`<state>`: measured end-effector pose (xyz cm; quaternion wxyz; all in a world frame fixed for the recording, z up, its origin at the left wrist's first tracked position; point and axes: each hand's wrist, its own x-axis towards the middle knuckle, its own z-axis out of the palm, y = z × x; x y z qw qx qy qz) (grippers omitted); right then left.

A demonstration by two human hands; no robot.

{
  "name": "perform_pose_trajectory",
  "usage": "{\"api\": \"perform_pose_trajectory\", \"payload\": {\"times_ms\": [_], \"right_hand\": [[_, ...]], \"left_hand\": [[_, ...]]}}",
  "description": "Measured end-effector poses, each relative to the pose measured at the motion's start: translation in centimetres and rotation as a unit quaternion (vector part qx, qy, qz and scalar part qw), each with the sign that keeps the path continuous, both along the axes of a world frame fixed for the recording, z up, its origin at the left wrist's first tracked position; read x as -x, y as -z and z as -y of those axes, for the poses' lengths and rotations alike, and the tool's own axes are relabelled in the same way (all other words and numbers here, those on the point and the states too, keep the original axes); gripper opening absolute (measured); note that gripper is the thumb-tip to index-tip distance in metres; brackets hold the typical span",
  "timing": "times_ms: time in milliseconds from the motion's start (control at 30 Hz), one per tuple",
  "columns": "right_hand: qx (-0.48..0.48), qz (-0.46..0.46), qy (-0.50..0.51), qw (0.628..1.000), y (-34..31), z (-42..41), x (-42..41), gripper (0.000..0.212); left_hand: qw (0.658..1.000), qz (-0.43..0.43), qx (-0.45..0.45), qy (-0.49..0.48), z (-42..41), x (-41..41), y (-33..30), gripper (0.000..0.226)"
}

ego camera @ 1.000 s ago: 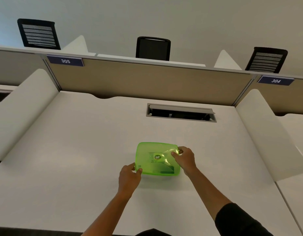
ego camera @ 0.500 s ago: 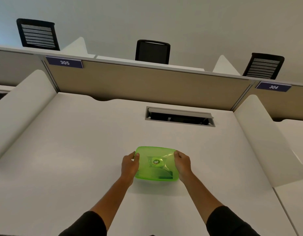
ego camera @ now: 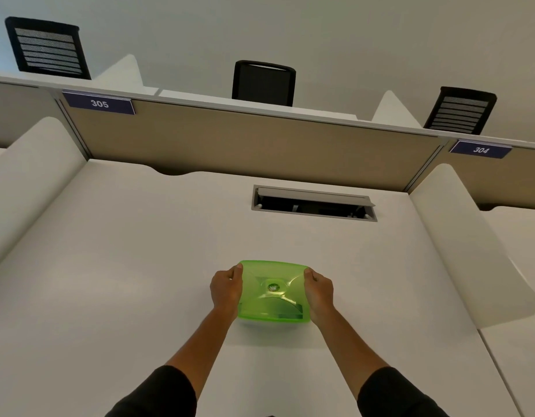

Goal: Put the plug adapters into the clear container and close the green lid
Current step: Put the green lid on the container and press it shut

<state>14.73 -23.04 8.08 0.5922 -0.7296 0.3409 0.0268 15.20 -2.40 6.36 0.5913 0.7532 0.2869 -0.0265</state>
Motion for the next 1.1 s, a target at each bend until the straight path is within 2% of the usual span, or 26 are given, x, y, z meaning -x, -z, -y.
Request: {"api": "perform_pose_trajectory", "payload": {"times_ms": [100, 267, 367, 433, 533, 667, 867, 1100], "right_hand": [[0.002, -0.002, -0.004, 1.0, 0.3, 0.0, -0.2, 0.037], [0.017, 0.01, -0.007, 1.0, 0.5, -0.1, -0.2, 0.036], [0.016, 0.012, -0.01, 1.0, 0.6, 0.1, -0.2, 0.034], [0.01, 0.007, -0.02, 1.0, 0.6, 0.3, -0.1, 0.034], [0.081, -0.015, -0.025, 0.996, 1.3, 0.6, 0.8, 0.034], [0.158, -0.058, -0.011, 0.986, 2.4, 0.0, 2.8, 0.05], [0.195, -0.065, -0.004, 0.979, 2.4, -0.8, 3.2, 0.061], [0.227, -0.067, -0.009, 0.972, 2.5, -0.6, 3.3, 0.073]], "left_hand": [[1.0, 0.009, -0.01, 0.003, -0.1, -0.3, 0.2, 0.034], [1.0, 0.022, 0.011, -0.011, 0.0, -0.3, 0.7, 0.032], [0.999, 0.034, 0.033, -0.021, -0.2, 0.0, 0.5, 0.022], [0.998, 0.033, 0.03, -0.032, -0.3, 0.5, 0.6, 0.032], [0.999, -0.007, -0.003, -0.036, -0.6, 1.9, 1.3, 0.043], [0.997, -0.047, -0.058, -0.011, -0.9, 4.4, 2.7, 0.056], [0.996, -0.038, -0.081, 0.015, -0.5, 5.0, 2.2, 0.06], [0.991, -0.075, -0.102, 0.036, -0.1, 4.8, 1.6, 0.062]]}}
